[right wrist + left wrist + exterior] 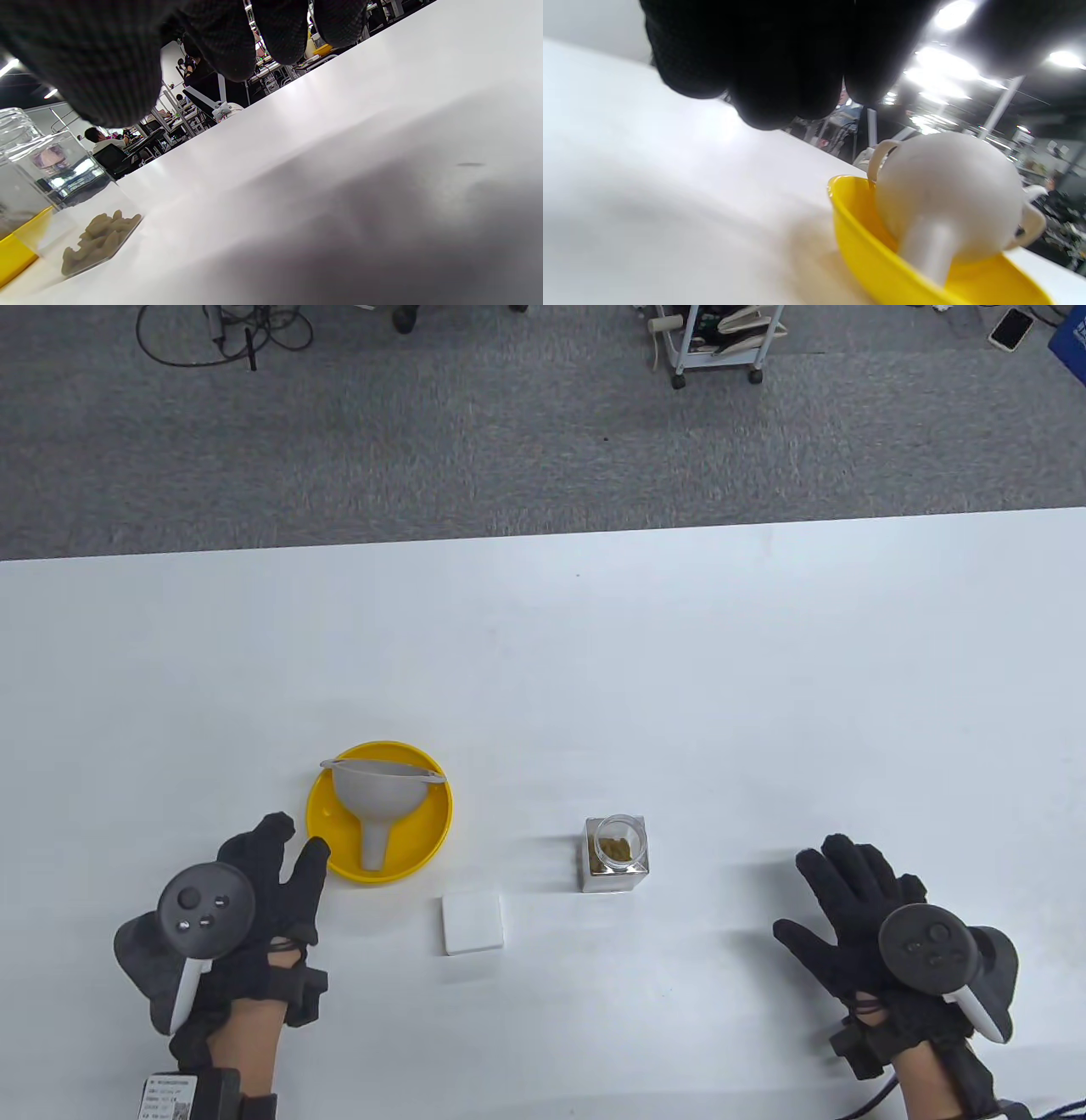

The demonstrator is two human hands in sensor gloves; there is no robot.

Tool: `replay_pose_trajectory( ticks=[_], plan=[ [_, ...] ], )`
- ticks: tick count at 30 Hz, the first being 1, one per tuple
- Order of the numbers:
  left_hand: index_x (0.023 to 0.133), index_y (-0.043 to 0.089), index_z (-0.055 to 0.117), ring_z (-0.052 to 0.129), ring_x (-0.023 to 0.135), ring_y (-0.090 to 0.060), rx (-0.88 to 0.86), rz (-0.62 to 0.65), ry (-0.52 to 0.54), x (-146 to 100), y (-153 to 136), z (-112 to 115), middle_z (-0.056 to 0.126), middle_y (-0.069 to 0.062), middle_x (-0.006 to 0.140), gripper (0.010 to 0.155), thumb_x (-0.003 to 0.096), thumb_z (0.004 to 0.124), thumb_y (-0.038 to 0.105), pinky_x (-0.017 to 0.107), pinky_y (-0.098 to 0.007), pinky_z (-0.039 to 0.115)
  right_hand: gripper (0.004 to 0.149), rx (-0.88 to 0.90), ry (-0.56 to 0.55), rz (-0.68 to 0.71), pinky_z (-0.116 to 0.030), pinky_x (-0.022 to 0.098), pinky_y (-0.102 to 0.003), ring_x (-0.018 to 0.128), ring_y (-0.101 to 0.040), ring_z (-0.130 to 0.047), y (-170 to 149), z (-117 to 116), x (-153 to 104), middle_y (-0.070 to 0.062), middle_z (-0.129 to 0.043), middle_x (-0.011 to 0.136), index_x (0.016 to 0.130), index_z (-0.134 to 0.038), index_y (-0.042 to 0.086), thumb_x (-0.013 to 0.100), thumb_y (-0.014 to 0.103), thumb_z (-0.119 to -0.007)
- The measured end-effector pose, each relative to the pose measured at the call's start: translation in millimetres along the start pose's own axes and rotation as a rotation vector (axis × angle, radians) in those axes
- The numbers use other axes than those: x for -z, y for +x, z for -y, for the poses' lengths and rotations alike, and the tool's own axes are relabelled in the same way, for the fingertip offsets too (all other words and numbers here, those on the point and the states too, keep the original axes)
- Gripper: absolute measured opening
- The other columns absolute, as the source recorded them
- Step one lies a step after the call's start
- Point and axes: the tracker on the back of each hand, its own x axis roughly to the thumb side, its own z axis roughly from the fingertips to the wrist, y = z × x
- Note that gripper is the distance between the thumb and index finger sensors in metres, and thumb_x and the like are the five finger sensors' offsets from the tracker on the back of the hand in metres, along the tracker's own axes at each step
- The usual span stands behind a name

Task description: Transfer raisins through funnel into coffee jar

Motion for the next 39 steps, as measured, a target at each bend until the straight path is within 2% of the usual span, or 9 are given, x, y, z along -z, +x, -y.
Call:
replay_pose_trajectory(
  ticks=[7,11,16,20,26,30,39],
  plan=[
    [0.099,0.031,0.074,0.090,0.084,-0.040,0.151,0.139,0.026,-36.8,-2.4,4.6,0.085,-0.008,0.101,0.072,0.0410,0.075,0.073,0.062,-0.055,0.078,0.079,-0.008,-0.016,0.017,-0.036,0.072,-0.076,0.109,-0.043,-0.050,5.0,1.4,-4.3,-0.010,-0.054,0.119,0.105,-0.065,0.028,0.038,0.063,-0.087],
    [0.101,0.033,0.071,0.087,0.088,-0.040,0.161,0.175,0.056,-44.8,-6.8,9.3,0.082,-0.008,0.105,0.074,0.0407,0.074,0.076,0.065,-0.057,0.076,0.079,-0.009,-0.012,0.025,-0.036,0.071,-0.076,0.109,-0.042,-0.050,7.4,-0.6,-5.9,-0.010,-0.054,0.119,0.105,-0.065,0.028,0.037,0.063,-0.087],
    [0.103,0.034,0.068,0.082,0.094,-0.041,0.206,0.218,0.079,-45.8,-14.3,23.0,0.078,-0.007,0.109,0.075,0.0407,0.074,0.076,0.068,-0.060,0.071,0.079,-0.023,-0.005,0.031,-0.036,0.072,-0.076,0.109,-0.043,-0.050,9.4,-3.1,-7.2,-0.010,-0.054,0.119,0.105,-0.065,0.028,0.037,0.063,-0.087],
    [0.104,0.036,0.066,0.076,0.098,-0.042,0.297,0.225,0.058,-41.2,-17.7,30.5,0.074,-0.006,0.111,0.076,0.0403,0.073,0.077,0.071,-0.062,0.066,0.080,-0.036,0.008,0.028,-0.036,0.072,-0.076,0.109,-0.042,-0.050,10.5,-6.8,-5.6,-0.010,-0.054,0.119,0.105,-0.065,0.028,0.038,0.063,-0.087],
    [0.106,0.037,0.061,0.068,0.103,-0.042,0.393,0.238,0.061,-38.0,-20.2,33.0,0.067,-0.006,0.115,0.078,0.0405,0.072,0.078,0.074,-0.065,0.058,0.080,-0.063,0.021,0.024,-0.037,0.072,-0.076,0.109,-0.042,-0.050,13.3,-12.4,-3.4,-0.009,-0.054,0.119,0.105,-0.064,0.028,0.037,0.063,-0.086],
    [0.109,0.039,0.056,0.060,0.107,-0.044,0.482,0.277,0.059,-36.3,-18.5,31.2,0.060,-0.005,0.119,0.083,0.0389,0.064,0.083,0.076,-0.067,0.053,0.079,-0.077,0.026,0.022,-0.037,0.072,-0.076,0.109,-0.042,-0.050,15.0,-15.3,-2.5,-0.009,-0.054,0.119,0.105,-0.064,0.028,0.037,0.063,-0.086],
    [0.110,0.039,0.054,0.055,0.109,-0.044,0.460,0.300,0.076,-37.8,-11.6,26.3,0.058,-0.005,0.121,0.086,0.0381,0.063,0.085,0.076,-0.069,0.048,0.079,-0.125,0.045,0.010,-0.037,0.072,-0.076,0.109,-0.042,-0.050,15.8,-24.6,2.0,-0.009,-0.053,0.119,0.105,-0.064,0.028,0.037,0.063,-0.086]
  ],
)
